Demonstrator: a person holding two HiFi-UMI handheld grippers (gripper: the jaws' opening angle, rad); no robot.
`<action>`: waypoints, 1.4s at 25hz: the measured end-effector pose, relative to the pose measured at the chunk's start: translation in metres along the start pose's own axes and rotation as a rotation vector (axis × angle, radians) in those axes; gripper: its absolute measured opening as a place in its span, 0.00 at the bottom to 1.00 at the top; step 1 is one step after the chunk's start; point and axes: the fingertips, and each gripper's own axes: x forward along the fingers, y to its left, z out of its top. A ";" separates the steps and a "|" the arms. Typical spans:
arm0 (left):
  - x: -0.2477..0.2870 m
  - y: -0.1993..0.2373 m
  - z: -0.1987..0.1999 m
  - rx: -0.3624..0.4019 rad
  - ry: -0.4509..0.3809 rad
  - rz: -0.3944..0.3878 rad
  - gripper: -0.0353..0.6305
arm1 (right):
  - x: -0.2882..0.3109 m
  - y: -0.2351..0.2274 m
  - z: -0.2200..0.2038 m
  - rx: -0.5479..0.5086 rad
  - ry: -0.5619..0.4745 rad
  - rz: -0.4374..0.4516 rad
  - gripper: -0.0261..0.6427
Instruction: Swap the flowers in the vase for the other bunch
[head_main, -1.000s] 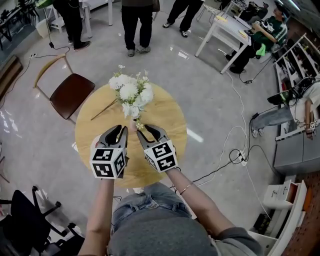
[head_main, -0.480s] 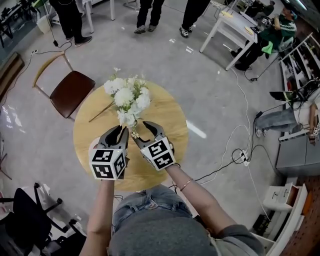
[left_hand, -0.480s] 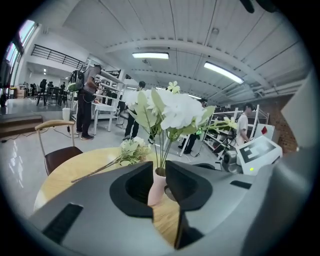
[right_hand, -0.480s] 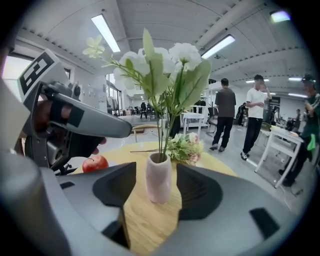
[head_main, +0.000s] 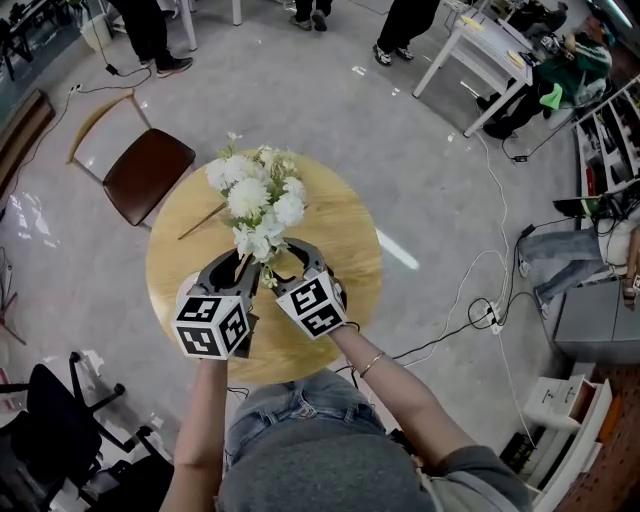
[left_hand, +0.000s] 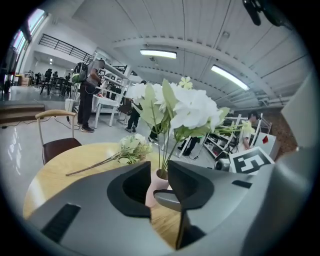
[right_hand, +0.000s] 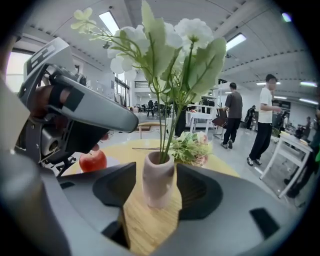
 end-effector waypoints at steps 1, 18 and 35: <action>0.001 0.000 0.001 0.001 0.000 0.001 0.23 | 0.001 -0.001 0.000 -0.007 0.004 0.001 0.40; 0.036 -0.013 0.008 0.088 0.048 -0.020 0.36 | 0.010 -0.004 -0.004 -0.028 0.013 0.005 0.38; 0.047 -0.020 0.025 0.145 -0.017 0.014 0.13 | 0.009 -0.007 -0.008 -0.039 0.009 0.012 0.38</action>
